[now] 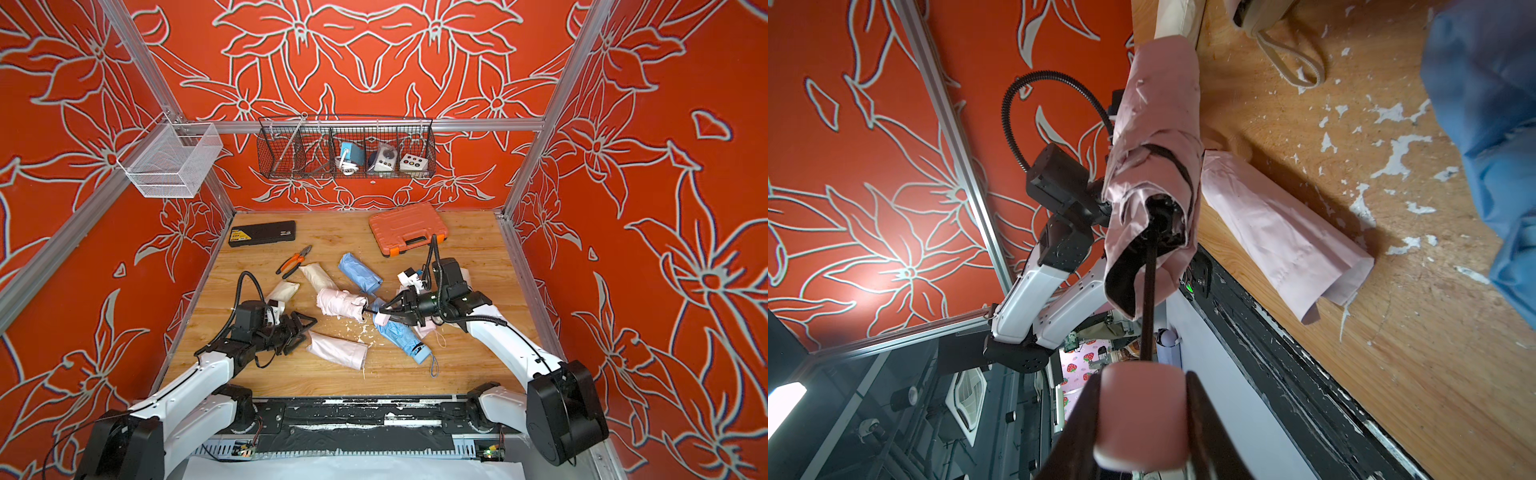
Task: Take umbrellas out of sleeves
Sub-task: Adjust the umbrella.
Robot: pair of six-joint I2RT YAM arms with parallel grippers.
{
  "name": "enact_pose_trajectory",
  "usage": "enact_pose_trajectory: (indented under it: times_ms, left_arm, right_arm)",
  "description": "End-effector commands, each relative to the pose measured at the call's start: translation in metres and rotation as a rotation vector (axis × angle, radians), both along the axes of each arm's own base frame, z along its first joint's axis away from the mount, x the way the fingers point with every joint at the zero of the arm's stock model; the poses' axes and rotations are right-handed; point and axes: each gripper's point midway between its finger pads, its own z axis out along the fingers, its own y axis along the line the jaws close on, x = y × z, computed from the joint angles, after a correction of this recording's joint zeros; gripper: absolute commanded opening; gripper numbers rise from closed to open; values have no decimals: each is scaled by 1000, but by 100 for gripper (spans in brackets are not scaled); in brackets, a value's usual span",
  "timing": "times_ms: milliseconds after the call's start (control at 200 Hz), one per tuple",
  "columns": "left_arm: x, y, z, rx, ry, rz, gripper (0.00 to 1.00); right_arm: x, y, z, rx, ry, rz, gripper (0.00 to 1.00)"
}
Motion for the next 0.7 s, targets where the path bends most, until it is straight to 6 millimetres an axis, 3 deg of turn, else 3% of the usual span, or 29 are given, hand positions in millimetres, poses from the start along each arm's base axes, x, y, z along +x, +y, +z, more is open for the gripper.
enact_pose_trajectory:
  times_ms: [0,55,355,696]
  left_arm:
    - [14,20,10,142,-35,15,77]
    - [25,22,20,164,-64,14,76]
    - [42,23,-4,235,0,-49,70]
    - [66,31,2,285,-12,-45,70]
  right_arm:
    - [-5,1,8,50,-62,42,8]
    - [-9,2,8,56,-54,51,8]
    - [-19,16,23,90,-74,107,8]
    - [-27,25,33,110,-80,144,8]
